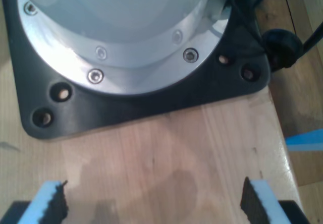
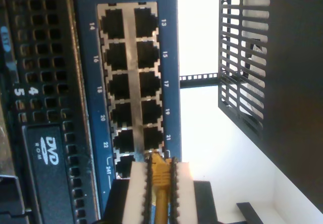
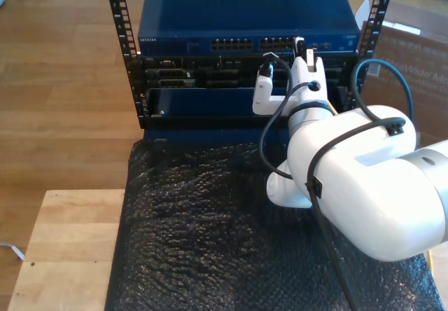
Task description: Grab the cable and plug it in
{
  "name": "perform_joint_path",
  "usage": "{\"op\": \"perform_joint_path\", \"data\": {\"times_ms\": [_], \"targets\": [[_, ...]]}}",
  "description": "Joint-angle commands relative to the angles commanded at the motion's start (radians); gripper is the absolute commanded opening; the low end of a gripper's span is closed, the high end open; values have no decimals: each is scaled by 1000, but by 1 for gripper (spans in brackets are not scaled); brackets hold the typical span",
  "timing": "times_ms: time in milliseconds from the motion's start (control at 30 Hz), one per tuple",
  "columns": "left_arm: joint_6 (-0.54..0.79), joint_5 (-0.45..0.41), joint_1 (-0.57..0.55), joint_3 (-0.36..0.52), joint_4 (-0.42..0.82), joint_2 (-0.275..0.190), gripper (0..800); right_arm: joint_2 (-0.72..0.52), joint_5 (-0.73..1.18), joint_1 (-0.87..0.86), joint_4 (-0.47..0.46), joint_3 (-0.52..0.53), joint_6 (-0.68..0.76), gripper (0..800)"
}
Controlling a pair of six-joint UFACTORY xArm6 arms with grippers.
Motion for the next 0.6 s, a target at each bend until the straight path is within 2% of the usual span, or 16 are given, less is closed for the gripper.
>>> {"op": "perform_joint_path", "data": {"times_ms": [67, 133, 233, 433, 600], "targets": [[0, 0, 0, 0, 0, -2, 800, -3, 0, 0, 0, 6, 0, 83], [0, 0, 0, 0, 0, 0, 800, -9, 3, 0, 0, 9, 0, 231], [0, 0, 0, 0, 0, -2, 800, -32, 5, 14, -2, 41, 0, 363], [0, 0, 0, 0, 0, 0, 800, -129, 6, 23, 2, 153, 0, 428], [0, 0, 0, 0, 0, 0, 800, -221, 64, 23, 2, 261, 2, 436]]}}
